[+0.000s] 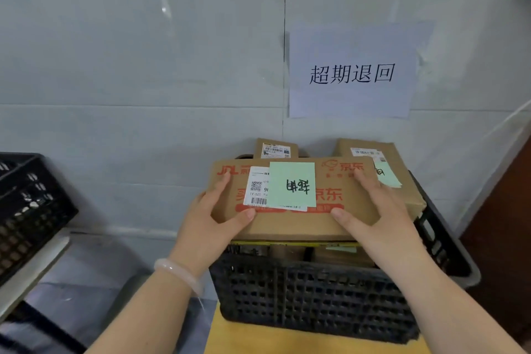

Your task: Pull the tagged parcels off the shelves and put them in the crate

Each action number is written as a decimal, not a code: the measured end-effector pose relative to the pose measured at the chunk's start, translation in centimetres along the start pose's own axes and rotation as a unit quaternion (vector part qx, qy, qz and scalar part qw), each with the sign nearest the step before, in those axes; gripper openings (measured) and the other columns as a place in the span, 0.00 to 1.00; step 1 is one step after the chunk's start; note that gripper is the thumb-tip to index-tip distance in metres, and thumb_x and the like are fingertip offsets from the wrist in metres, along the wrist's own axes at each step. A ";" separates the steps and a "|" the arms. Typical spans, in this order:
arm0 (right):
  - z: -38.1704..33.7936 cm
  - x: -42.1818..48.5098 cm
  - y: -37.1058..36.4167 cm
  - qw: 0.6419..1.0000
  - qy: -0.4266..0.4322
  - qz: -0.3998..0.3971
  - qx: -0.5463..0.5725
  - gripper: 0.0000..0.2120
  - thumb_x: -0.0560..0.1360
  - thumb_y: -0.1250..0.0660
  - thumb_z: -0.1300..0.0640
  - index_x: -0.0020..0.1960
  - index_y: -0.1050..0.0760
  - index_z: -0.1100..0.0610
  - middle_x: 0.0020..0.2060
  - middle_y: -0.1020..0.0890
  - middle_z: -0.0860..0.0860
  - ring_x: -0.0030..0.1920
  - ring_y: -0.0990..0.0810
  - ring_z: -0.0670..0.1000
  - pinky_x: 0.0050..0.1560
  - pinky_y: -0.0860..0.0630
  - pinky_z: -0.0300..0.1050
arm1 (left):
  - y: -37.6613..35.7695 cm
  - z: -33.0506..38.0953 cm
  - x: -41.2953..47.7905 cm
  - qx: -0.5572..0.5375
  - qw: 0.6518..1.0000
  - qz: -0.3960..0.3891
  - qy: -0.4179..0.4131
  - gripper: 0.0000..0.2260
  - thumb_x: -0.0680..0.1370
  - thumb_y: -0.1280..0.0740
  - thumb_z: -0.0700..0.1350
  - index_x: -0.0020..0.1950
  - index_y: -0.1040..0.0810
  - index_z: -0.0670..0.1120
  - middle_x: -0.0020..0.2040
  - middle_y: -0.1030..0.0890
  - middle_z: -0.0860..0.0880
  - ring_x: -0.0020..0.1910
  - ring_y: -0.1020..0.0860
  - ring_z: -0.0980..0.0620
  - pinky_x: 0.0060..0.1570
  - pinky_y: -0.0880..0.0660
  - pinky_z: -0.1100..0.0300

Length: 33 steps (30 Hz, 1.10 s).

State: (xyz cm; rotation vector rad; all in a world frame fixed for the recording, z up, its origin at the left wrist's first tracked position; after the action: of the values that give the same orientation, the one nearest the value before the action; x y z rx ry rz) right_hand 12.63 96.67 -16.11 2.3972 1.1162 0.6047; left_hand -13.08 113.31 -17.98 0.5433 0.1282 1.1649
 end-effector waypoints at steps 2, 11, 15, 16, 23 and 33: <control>-0.1 -0.2 -0.4 1.000 -0.014 -0.004 -0.014 0.37 0.66 0.30 0.33 0.68 0.47 0.22 0.75 0.44 0.38 0.74 0.42 0.46 0.69 0.39 0.53 | 0.6 -0.6 0.4 -0.004 1.000 -0.010 0.007 0.39 0.61 0.30 0.70 0.70 0.40 0.74 0.67 0.33 0.59 0.63 0.32 0.57 0.58 0.32 0.61; -0.7 0.2 -0.9 0.997 -0.040 0.003 -0.067 0.36 0.66 0.33 0.29 0.67 0.50 0.21 0.74 0.42 0.40 0.72 0.39 0.49 0.67 0.34 0.55 | 0.7 -0.7 2.6 -0.011 0.998 -0.060 0.009 0.37 0.60 0.30 0.72 0.67 0.41 0.78 0.63 0.33 0.62 0.61 0.32 0.58 0.58 0.31 0.60; -1.3 1.1 -0.7 0.998 -0.035 0.021 -0.049 0.34 0.67 0.31 0.32 0.66 0.47 0.21 0.74 0.41 0.42 0.72 0.39 0.48 0.67 0.36 0.53 | 0.4 -0.4 3.1 -0.012 0.999 -0.050 0.008 0.41 0.61 0.30 0.70 0.73 0.40 0.72 0.68 0.33 0.55 0.64 0.31 0.54 0.61 0.32 0.58; -1.4 1.3 -0.6 0.998 -0.035 0.027 -0.042 0.35 0.67 0.31 0.32 0.68 0.46 0.22 0.74 0.40 0.42 0.72 0.39 0.48 0.68 0.36 0.52 | 0.5 -0.2 3.2 -0.011 0.999 -0.045 0.006 0.42 0.61 0.30 0.71 0.73 0.41 0.71 0.67 0.33 0.54 0.63 0.31 0.54 0.60 0.33 0.59; -2.2 0.7 -0.2 0.997 -0.055 0.032 -0.041 0.33 0.67 0.31 0.32 0.66 0.44 0.21 0.73 0.38 0.41 0.68 0.37 0.45 0.65 0.33 0.53 | 1.6 1.2 3.3 0.016 0.998 -0.053 -0.003 0.40 0.62 0.31 0.71 0.72 0.42 0.73 0.63 0.34 0.55 0.58 0.32 0.57 0.48 0.34 0.70; -0.4 0.0 -0.1 0.993 -0.103 -0.013 -0.062 0.38 0.65 0.34 0.28 0.72 0.43 0.29 0.73 0.37 0.43 0.70 0.36 0.49 0.66 0.34 0.53 | 1.1 1.2 3.4 0.088 0.988 -0.122 0.032 0.43 0.62 0.34 0.74 0.75 0.42 0.69 0.65 0.35 0.56 0.58 0.33 0.56 0.54 0.35 0.62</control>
State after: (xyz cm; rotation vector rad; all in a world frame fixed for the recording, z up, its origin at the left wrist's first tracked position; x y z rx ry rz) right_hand 12.37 96.84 -15.88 2.2755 0.9923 0.3954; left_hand -12.18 116.31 -15.77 0.6278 0.3472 0.9362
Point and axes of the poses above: each hand's wrist, its own x-axis towards the middle knuckle, its own y-axis out of the back of the hand, z = x × y, the point moved 8 cm from there along x, towards the middle knuckle
